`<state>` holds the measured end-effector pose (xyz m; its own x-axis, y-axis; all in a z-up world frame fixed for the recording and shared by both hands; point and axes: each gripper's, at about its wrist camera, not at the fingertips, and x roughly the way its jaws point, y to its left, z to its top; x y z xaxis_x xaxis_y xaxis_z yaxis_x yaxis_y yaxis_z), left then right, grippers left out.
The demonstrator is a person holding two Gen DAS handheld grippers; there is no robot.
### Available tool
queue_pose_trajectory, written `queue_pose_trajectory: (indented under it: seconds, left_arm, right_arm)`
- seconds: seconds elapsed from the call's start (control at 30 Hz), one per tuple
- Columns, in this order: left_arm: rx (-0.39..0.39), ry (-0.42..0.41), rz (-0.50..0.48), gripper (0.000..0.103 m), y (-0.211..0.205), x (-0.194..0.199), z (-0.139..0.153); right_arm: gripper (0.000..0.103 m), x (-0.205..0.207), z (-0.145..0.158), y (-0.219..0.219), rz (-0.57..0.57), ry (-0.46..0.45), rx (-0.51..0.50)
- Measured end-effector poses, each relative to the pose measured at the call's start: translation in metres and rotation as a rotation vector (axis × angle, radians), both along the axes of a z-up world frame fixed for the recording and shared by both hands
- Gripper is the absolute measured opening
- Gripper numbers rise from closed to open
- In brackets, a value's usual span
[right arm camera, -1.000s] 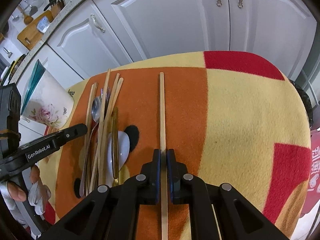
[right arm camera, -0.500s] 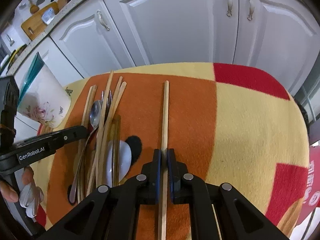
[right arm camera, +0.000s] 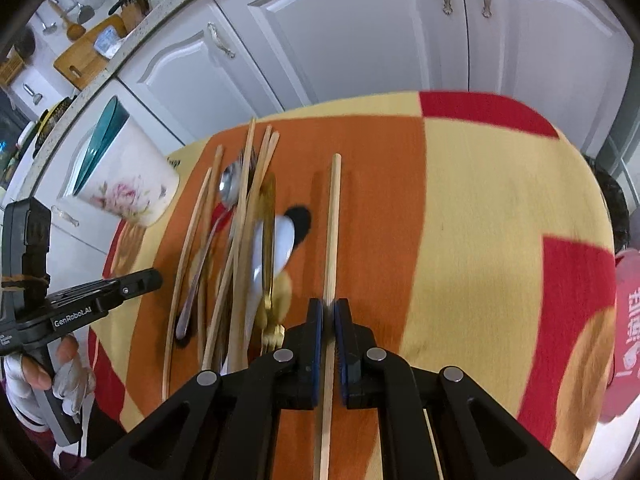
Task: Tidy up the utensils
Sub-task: 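Lower the left tool onto a wooden chopstick and close on it, then lift both chopsticks and carry them over the teal-lidded holder with both tools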
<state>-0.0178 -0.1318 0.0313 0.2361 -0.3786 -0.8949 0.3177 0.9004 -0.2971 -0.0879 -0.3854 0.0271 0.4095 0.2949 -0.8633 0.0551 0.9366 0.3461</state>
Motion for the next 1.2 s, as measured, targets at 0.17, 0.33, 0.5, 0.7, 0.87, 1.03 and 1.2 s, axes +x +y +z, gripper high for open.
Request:
queue_pose_trajectory:
  seconds: [0.17, 0.33, 0.5, 0.7, 0.87, 1.03, 1.2]
  left_arm:
    - [0.017, -0.022, 0.015, 0.000, 0.005, -0.003, 0.002]
    - [0.009, -0.055, 0.048, 0.003, -0.013, 0.017, 0.006]
    - [0.079, -0.107, 0.099, 0.005, -0.035, 0.044, 0.000]
    - [0.194, -0.125, 0.124, 0.038, -0.053, 0.067, -0.011]
    - [0.199, -0.160, 0.116, 0.029, -0.059, 0.072, -0.011]
    - [0.071, -0.086, 0.086, 0.004, -0.044, 0.065, -0.004]
    - [-0.014, -0.143, 0.055, 0.004, -0.022, 0.032, 0.035]
  right_arm:
    - [0.006, 0.005, -0.005, -0.001, -0.021, 0.033, -0.023]
    - [0.028, 0.031, 0.002, 0.002, -0.013, -0.001, -0.089]
    - [0.028, 0.056, 0.001, 0.003, 0.006, -0.022, -0.084]
    - [0.019, 0.074, -0.007, 0.003, 0.036, -0.039, -0.102]
    - [0.006, 0.073, -0.008, -0.012, 0.009, -0.041, -0.035]
    - [0.005, 0.049, 0.021, -0.021, -0.001, -0.105, 0.019]
    - [0.005, 0.026, 0.066, -0.026, -0.010, -0.205, 0.063]
